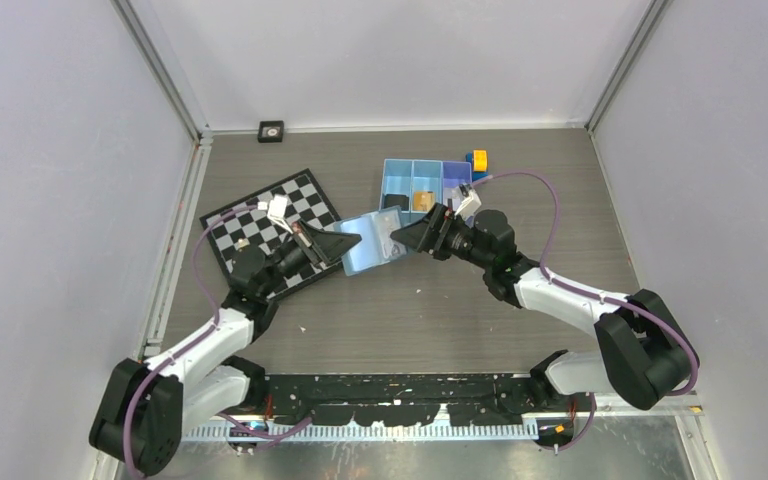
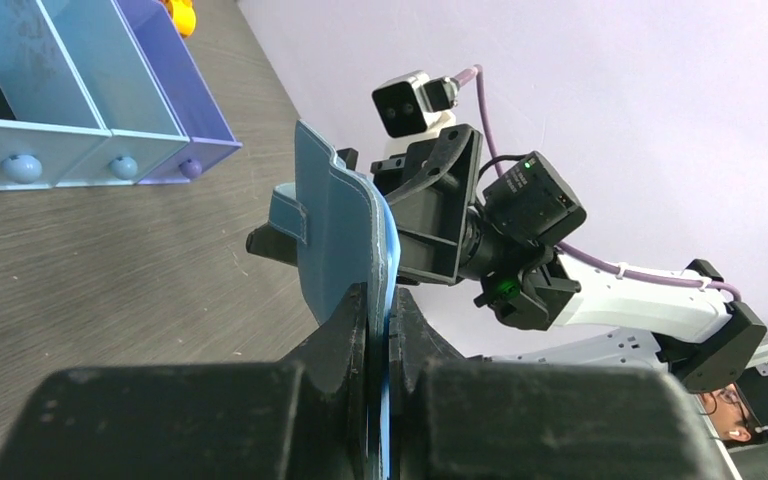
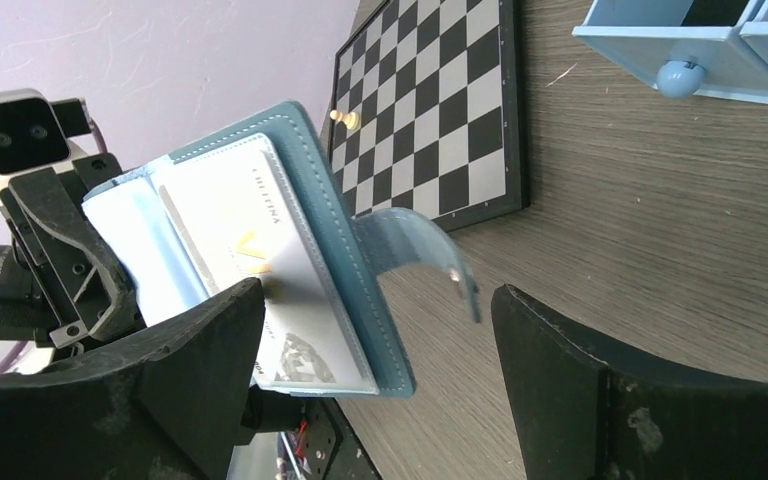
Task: Take the credit cards out of the card holder
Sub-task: Remove the credit card from the card holder.
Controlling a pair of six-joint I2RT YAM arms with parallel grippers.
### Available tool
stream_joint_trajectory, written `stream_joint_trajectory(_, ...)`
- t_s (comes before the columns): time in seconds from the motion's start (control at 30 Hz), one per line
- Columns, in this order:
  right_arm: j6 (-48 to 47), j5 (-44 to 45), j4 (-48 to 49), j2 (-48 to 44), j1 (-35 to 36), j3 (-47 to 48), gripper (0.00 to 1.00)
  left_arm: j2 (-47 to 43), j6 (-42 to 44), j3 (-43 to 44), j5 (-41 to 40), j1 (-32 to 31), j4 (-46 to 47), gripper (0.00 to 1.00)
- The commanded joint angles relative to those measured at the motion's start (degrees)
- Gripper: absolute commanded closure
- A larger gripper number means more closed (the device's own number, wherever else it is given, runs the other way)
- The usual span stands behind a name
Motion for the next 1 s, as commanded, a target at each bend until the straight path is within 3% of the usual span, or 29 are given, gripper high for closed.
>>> stream_joint_trajectory(0.0,1.2,-0.6,4.9,-0.7,0.4,-0.2,0.12,-5.0,0.7,-1.5,-3.8,0.1,5.9,1.00)
stream_joint_trajectory(0.37,2.5,-6.6,12.0,0.7,2.4,0.4,0.13,-7.7,1.5,-2.0,-5.1,0.1,4.2,1.00)
stream_joint_trajectory(0.47,2.8,-7.4,13.3,0.0,2.6,0.1,0.19,-6.4,1.0,-1.7,-4.5,0.1,4.7,1.00)
stream_joint_trajectory(0.67,2.6,-6.4,14.1,-1.8,2.6,-0.9,0.53,-4.8,1.0,-1.3,-5.0,0.1,2.9,1.00)
stream_joint_trajectory(0.9,1.1,-3.9,10.4,-3.5,2.6,-0.7,0.95,-7.1,4.6,0.3,-11.5,0.2,-11.6,1.00)
stream_joint_trajectory(0.97,0.4,-2.6,8.8,-4.0,2.6,-0.7,1.00,-6.9,4.6,0.5,-12.0,0.1,-12.6,1.00)
